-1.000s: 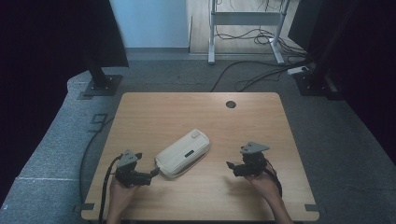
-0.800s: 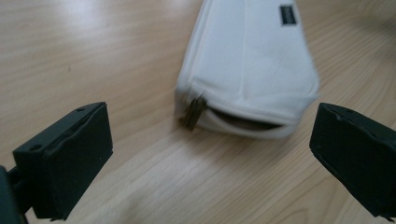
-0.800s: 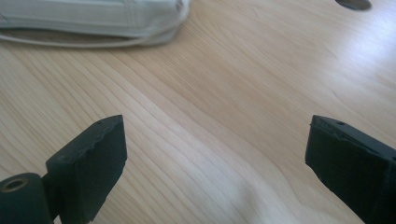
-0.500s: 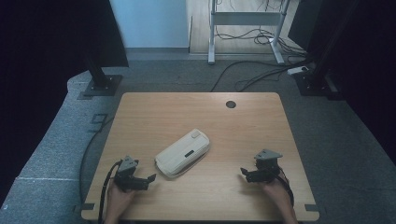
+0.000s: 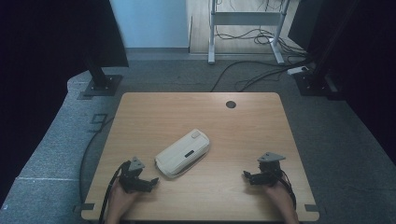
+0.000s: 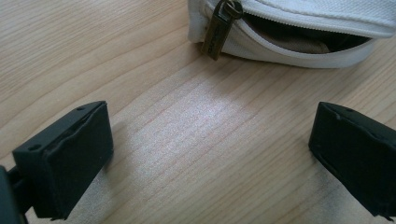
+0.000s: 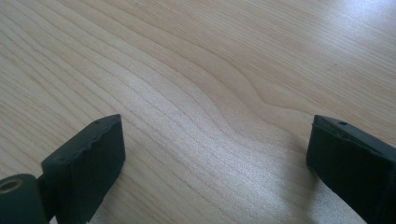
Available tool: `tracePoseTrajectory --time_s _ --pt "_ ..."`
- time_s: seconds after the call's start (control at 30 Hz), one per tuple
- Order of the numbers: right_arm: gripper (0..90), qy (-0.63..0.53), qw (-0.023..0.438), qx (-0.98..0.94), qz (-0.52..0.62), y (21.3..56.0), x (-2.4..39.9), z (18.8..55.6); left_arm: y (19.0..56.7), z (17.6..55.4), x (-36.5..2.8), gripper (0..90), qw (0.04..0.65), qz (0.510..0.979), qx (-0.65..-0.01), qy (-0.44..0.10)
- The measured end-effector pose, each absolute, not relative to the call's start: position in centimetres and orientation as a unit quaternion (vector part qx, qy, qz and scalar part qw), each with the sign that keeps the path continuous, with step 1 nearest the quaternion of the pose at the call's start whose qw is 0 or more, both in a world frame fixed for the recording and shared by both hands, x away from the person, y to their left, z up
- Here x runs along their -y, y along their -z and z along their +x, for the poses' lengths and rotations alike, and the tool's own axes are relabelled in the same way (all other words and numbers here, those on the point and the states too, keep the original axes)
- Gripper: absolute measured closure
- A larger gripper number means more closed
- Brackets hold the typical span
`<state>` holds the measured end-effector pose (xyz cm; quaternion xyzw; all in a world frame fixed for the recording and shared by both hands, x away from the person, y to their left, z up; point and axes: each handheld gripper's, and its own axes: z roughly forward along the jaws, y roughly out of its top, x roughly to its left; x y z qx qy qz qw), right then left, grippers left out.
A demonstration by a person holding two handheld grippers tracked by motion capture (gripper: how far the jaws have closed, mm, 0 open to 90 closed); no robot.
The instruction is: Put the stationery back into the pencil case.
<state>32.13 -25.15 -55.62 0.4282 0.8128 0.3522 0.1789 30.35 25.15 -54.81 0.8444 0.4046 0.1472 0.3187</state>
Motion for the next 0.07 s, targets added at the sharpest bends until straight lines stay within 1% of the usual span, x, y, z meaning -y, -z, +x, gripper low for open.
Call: tracePoseTrajectory --time_s 0.07 --pt "4.0 -0.352 0.179 -0.813 0.428 55.62 25.15 32.13 54.81 30.35 -25.15 0.0 0.319 0.844 -0.405 -0.147"
